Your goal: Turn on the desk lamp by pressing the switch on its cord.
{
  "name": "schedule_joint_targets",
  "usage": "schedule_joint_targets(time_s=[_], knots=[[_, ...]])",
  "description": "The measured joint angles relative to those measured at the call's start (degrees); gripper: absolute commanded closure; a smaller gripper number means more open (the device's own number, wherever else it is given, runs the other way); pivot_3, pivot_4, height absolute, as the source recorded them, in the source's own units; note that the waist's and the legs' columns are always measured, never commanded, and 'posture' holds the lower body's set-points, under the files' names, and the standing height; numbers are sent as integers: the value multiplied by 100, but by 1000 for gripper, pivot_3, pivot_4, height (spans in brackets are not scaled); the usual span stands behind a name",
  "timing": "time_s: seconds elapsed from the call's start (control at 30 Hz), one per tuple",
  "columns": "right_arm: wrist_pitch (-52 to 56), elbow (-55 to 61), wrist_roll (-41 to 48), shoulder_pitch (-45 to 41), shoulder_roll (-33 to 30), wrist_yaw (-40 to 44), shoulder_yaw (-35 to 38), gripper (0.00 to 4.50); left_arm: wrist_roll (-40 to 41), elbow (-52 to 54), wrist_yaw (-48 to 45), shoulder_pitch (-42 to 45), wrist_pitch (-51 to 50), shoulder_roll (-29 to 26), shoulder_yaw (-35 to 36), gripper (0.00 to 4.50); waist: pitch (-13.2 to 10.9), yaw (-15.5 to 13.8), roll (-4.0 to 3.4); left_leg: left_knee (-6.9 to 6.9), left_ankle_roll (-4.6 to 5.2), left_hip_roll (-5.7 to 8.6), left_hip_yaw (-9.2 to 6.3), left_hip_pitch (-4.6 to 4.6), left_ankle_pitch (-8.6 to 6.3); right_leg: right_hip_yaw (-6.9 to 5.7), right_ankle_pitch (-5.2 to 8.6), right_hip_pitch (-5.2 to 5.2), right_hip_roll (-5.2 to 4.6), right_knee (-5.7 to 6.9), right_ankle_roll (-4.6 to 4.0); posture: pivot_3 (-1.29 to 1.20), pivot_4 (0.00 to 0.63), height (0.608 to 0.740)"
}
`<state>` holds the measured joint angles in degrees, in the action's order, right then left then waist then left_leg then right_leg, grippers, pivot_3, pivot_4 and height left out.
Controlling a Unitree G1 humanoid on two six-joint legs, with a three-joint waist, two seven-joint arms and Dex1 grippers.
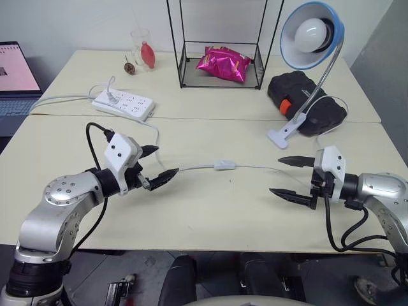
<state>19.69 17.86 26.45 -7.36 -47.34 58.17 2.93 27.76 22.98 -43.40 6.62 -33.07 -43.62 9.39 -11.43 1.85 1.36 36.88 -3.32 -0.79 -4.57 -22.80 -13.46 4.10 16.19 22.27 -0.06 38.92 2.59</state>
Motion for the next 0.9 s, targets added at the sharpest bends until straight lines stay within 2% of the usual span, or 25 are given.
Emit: schedule_joint_targets(time_s=[0.63, 0.9], knots=[[-80, -8, -110, -110, 347, -152, -142, 0, -67, -257, -378, 128, 450, 144, -48, 53, 0, -4, 0, 1, 0, 0, -1, 1, 0, 0, 0, 0, 0, 2, 0, 0, 150, 740], [769, 554, -43, -141, 504, -858, -205, 0, -76, -1058, -863, 976, 424, 574, -824, 53, 0, -11, 0, 3, 0, 5, -3, -6, 0, -1, -1, 0, 0, 2, 1, 0, 150, 740]])
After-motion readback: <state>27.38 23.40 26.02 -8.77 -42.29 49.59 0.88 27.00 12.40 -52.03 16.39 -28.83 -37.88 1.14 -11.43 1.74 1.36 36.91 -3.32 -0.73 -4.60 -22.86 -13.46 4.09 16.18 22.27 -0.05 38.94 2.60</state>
